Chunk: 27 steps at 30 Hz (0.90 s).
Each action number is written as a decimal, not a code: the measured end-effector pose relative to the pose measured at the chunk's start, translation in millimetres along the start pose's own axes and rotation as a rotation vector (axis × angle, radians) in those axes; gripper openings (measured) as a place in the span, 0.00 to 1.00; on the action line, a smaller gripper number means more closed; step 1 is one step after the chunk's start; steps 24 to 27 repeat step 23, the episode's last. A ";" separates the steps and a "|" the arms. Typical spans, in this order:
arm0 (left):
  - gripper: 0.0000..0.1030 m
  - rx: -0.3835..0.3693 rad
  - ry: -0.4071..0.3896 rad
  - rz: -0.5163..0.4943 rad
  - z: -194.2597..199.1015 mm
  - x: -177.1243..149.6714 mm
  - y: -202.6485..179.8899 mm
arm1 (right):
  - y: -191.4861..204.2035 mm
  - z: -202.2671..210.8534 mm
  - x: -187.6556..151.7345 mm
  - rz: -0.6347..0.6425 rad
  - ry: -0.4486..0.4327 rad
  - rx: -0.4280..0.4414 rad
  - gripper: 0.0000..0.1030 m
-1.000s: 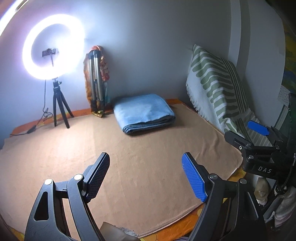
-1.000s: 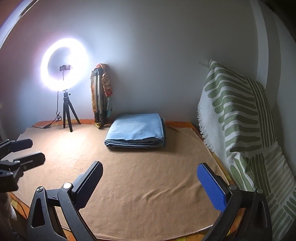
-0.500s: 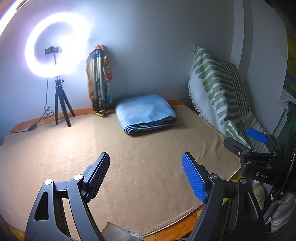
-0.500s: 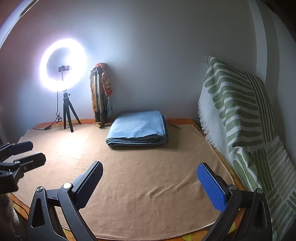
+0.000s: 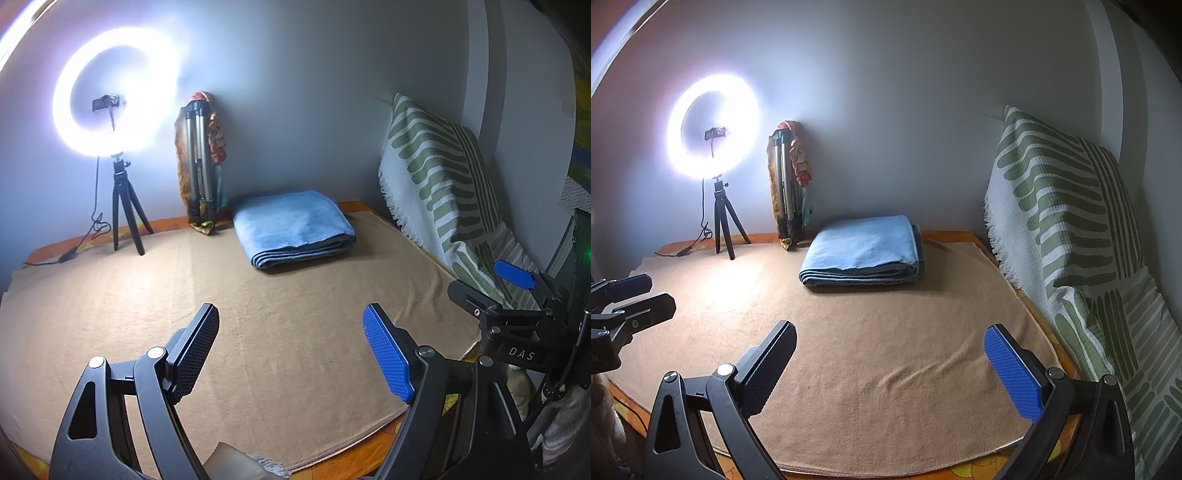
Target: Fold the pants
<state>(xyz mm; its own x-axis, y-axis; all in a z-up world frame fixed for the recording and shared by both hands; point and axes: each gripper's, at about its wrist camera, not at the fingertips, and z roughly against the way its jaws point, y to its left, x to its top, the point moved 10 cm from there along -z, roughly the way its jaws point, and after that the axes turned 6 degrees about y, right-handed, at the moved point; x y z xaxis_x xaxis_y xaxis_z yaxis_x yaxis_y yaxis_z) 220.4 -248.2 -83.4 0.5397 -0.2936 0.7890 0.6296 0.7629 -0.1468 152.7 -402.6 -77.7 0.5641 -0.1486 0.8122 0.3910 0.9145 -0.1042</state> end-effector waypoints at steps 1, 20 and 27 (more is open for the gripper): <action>0.78 -0.001 0.001 -0.002 0.0 -0.1 -0.1 | 0.1 -0.2 0.0 0.000 0.000 0.000 1.00; 0.78 0.032 -0.014 -0.021 -2.0 -1.3 4.2 | -0.5 -8.2 -8.9 -0.013 0.027 0.011 1.00; 0.78 0.028 -0.005 -0.018 -4.0 -1.7 5.9 | -1.2 -10.7 -10.3 -0.016 0.032 0.013 1.00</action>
